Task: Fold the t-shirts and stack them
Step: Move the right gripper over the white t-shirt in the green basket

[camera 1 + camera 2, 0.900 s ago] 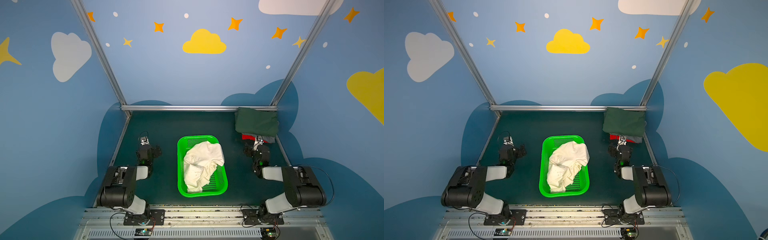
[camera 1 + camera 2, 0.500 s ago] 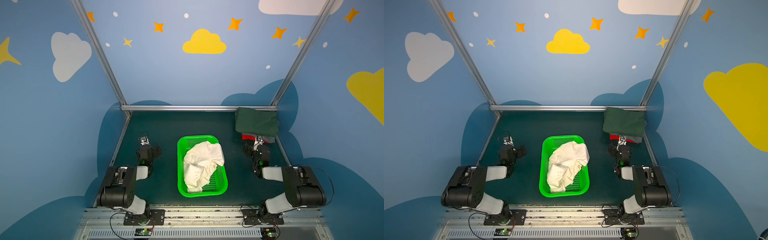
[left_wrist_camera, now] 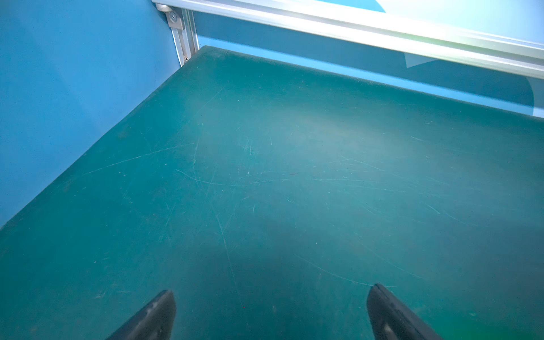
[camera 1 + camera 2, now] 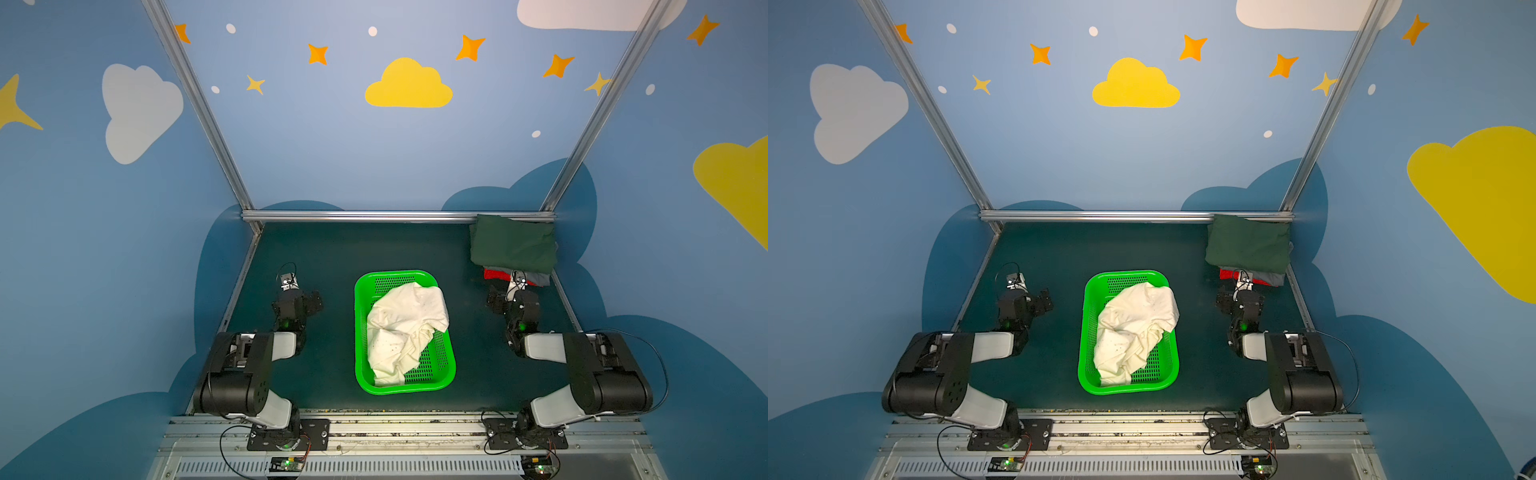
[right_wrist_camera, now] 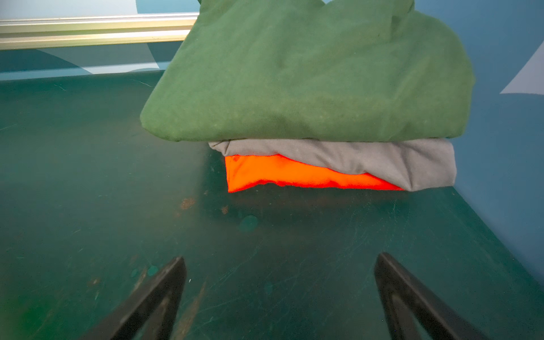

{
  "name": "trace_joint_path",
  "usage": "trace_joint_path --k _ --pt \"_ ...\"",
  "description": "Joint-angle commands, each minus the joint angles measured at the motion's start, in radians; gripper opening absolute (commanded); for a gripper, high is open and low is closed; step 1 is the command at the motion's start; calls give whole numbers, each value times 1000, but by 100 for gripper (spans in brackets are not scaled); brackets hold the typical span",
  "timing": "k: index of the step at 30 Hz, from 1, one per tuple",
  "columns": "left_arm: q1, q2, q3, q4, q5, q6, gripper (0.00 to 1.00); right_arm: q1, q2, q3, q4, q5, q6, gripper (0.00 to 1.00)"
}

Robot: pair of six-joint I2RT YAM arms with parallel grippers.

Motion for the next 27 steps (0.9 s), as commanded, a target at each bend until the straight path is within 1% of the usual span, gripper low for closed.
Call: trace_joint_path --k 1,3,5,6,7,8,9,11,12,13,14,15,16,20,21,24,25,27 --pt "4 -1 16 13 -5 -8 100 2 10 -5 15 5 0 98" --pt "4 -5 13 17 -5 -7 100 2 10 -5 16 5 0 98" --pt "-4 -48 -14 46 19 36 100 3 9 -8 19 5 0 98" --pt "-29 -106 -21 1 -40 46 100 3 6 -9 20 3 -4 98" --pt "-59 -167 -6 -98 -118 20 100 10 -1 -8 20 -1 -15 98" --pt "-72 -211 3 -156 -143 -1 100 17 -18 -6 0 -10 -32 98" --pt "-84 -249 -4 -174 -151 -10 100 21 -52 1 -55 -22 -43 98" --pt "-112 -300 -26 -168 -189 -7 100 27 -96 9 -85 15 -36 98" --pt "-123 -321 -16 -201 -219 -20 100 32 -129 22 -128 17 -44 98" --pt "-132 -341 7 -257 -248 -43 100 38 -177 54 -245 33 -44 98" --pt "-144 -360 33 -329 -270 -77 100 39 -213 87 -336 80 -10 98" --pt "-167 -381 62 -416 -312 -127 100 37 -256 135 -464 161 83 98" --pt "-203 -400 84 -472 -352 -153 100 26 -296 177 -579 183 179 98" --pt "-320 -433 179 -662 -435 -240 100 32 -395 346 -980 145 338 98" --pt "-340 -435 204 -706 -441 -258 100 34 -414 374 -1061 106 370 98" --pt "-352 -423 279 -828 -377 -313 100 67 -457 429 -1193 -38 381 98" --pt "-357 -415 302 -866 -353 -327 100 100 -466 439 -1227 -39 379 98" --pt "-359 -397 336 -931 -320 -350 100 184 -470 462 -1292 0 366 98"
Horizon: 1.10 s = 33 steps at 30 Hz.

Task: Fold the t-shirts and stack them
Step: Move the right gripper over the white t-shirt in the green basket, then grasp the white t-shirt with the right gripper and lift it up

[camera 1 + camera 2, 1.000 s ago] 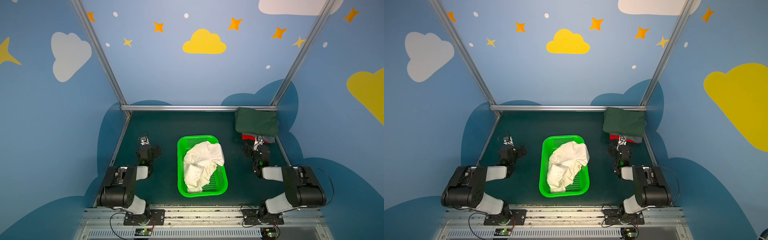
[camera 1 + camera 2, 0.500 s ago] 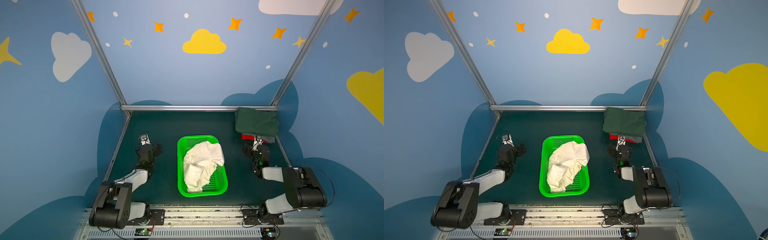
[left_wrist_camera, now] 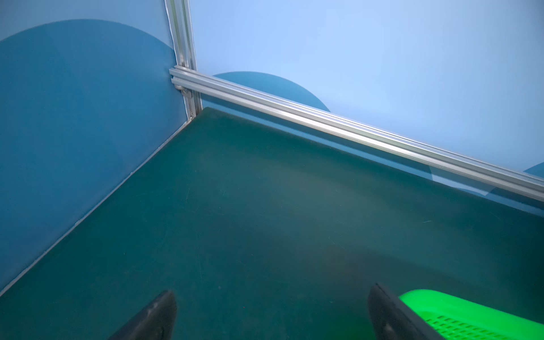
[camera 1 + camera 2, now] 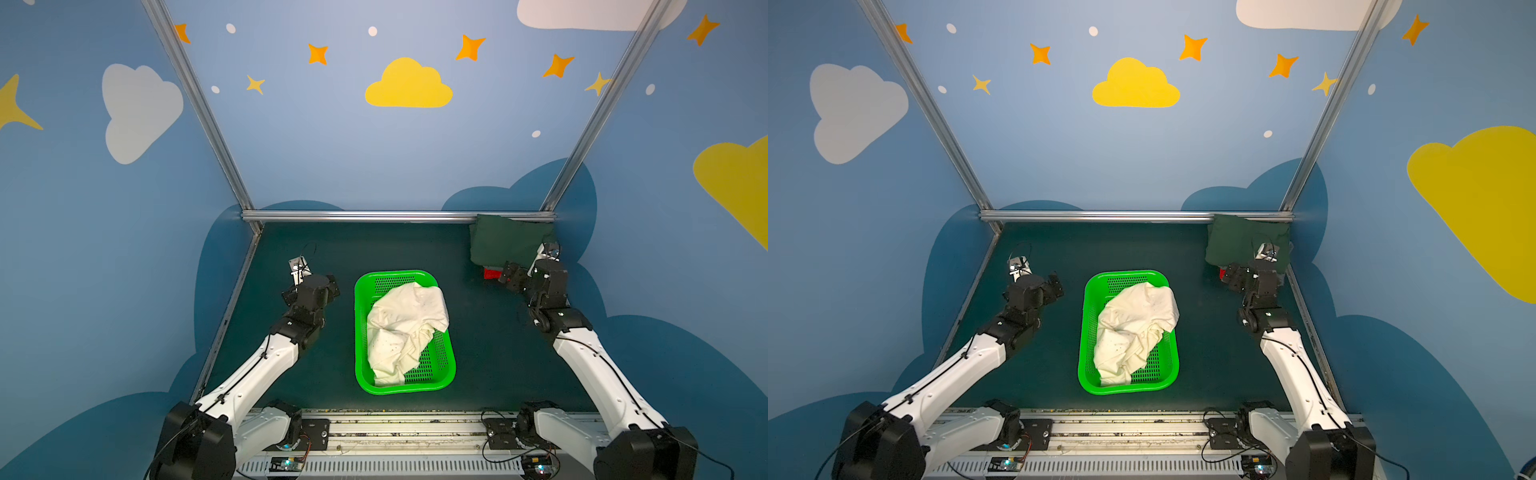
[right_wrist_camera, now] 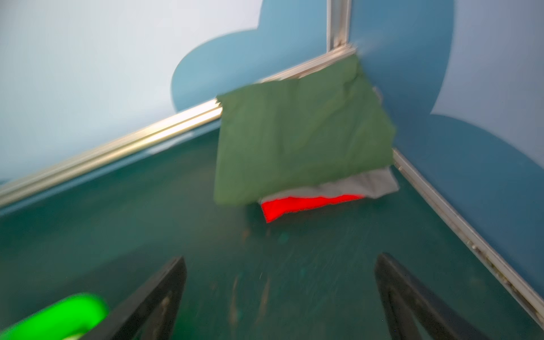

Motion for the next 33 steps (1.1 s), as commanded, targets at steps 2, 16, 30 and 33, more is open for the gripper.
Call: trace_joint_path --k 2,16,30,33 --pt "-4 27 64 -238 69 -90 100 169 17 60 -332 9 38 98" --pt "-8 -87 3 -337 173 -194 100 681 329 319 -440 -177 0 98" --pt "-6 -194 -65 -327 138 -187 100 670 634 316 -325 -198 152 98" --pt "-6 -195 -62 -341 144 -188 100 669 670 312 -275 -221 147 98"
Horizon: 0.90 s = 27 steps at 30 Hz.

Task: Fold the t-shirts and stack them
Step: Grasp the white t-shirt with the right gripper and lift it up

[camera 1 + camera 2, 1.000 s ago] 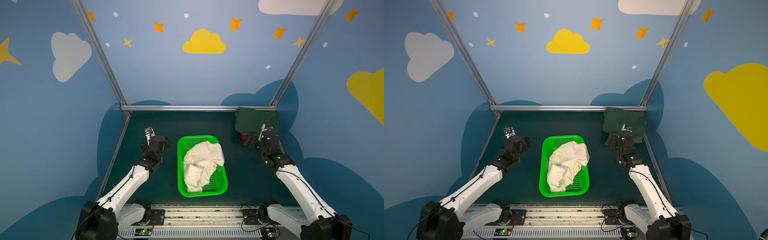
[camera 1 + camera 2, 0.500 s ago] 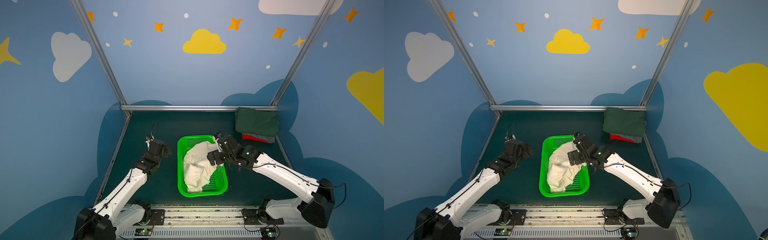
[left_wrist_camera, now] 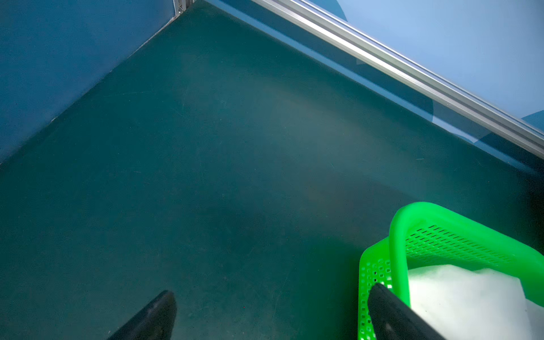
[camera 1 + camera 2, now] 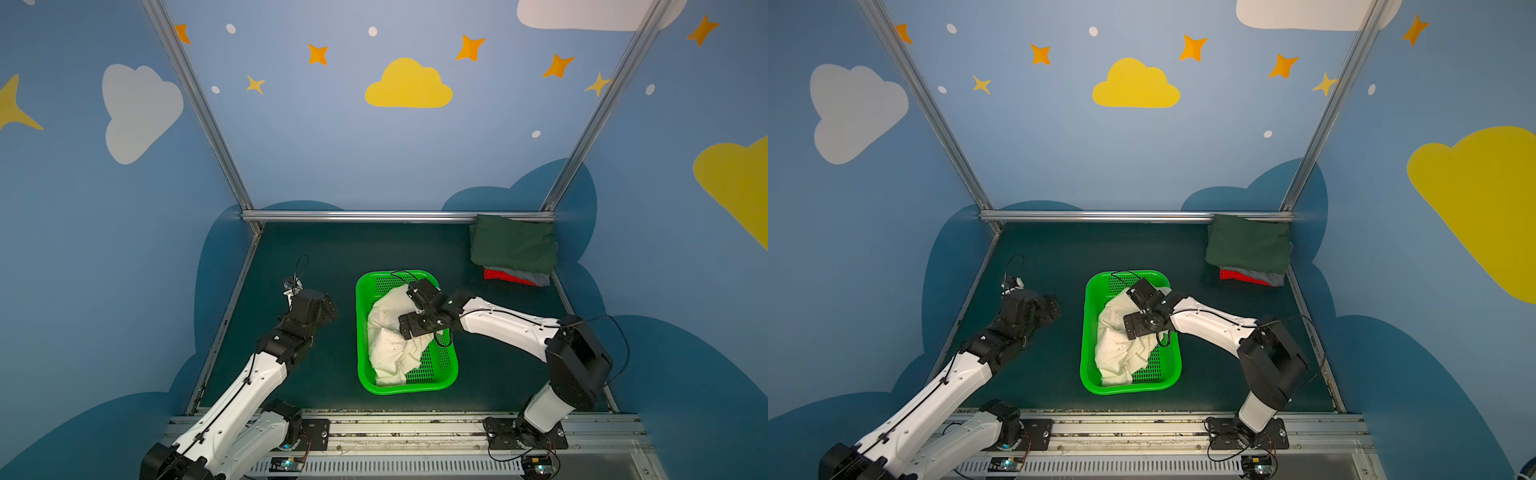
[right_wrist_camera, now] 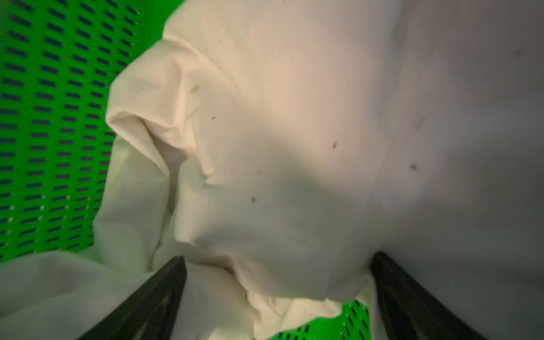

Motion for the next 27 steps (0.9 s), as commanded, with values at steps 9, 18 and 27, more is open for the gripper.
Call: trace_joint_path --k 9,18,27 --pt "2 -24 -3 -19 -9 -1 100 -60 150 58 104 -154 26 72" --pt "2 -14 2 -19 -3 -2 100 -77 162 260 -7 -154 -54 0" --pt "2 3 50 -21 123 -15 100 -139 23 471 -203 -135 -46 0"
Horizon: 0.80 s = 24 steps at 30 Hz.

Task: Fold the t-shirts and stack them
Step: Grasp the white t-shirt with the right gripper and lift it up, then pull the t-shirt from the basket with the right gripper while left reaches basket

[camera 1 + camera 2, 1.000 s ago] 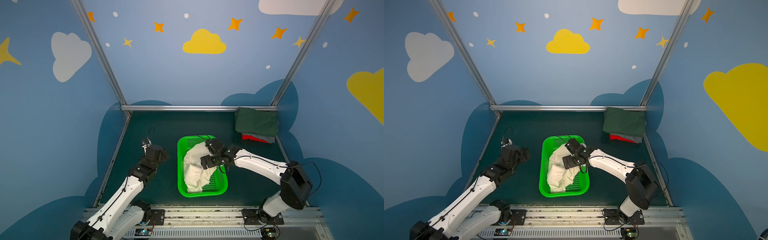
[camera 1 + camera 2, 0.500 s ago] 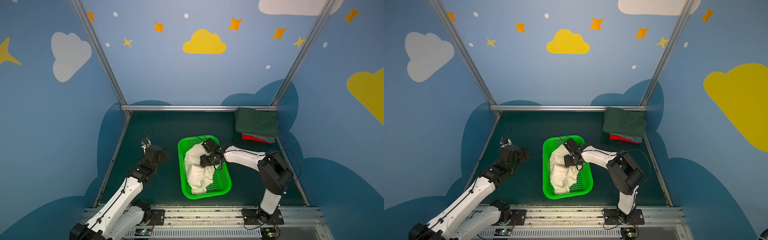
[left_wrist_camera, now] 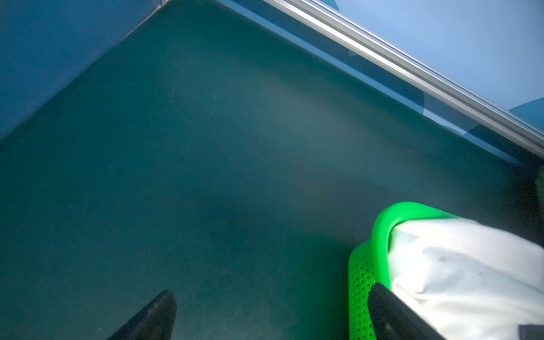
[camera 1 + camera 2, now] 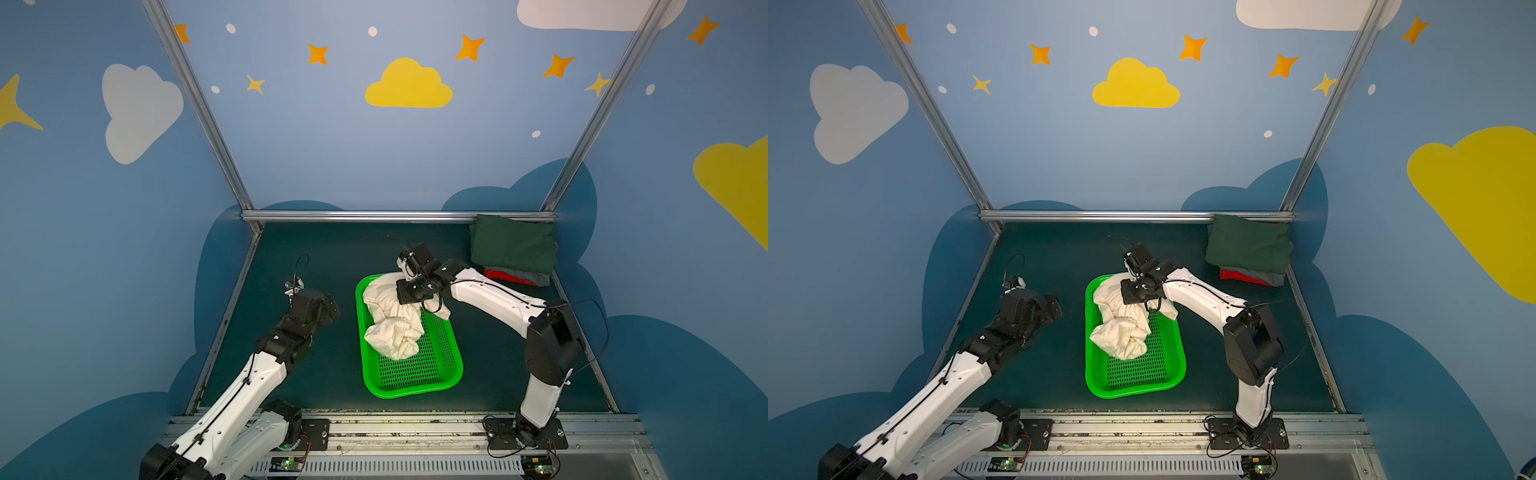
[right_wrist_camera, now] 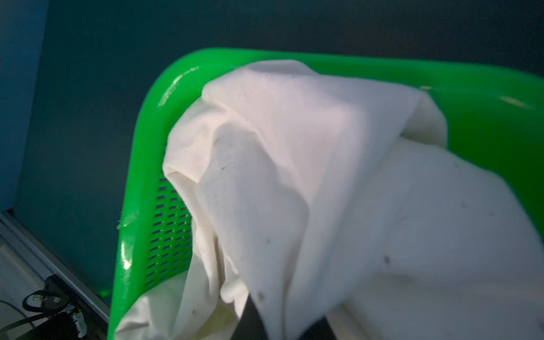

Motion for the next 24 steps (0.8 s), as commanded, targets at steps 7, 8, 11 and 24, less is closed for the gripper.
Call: trace_joint_path --k 7,8,11,24 --pt "-25 69 94 3 130 -10 100 -89 -336 102 -138 269 -12 0" --pt "-38 83 114 -5 130 -3 100 -102 -376 110 -160 312 -5 0" --pt "-79 135 191 -28 137 20 100 -138 -478 133 -236 439 15 0" --pt "-341 465 501 -3 175 86 100 -346 -660 -36 -422 677 130 0"
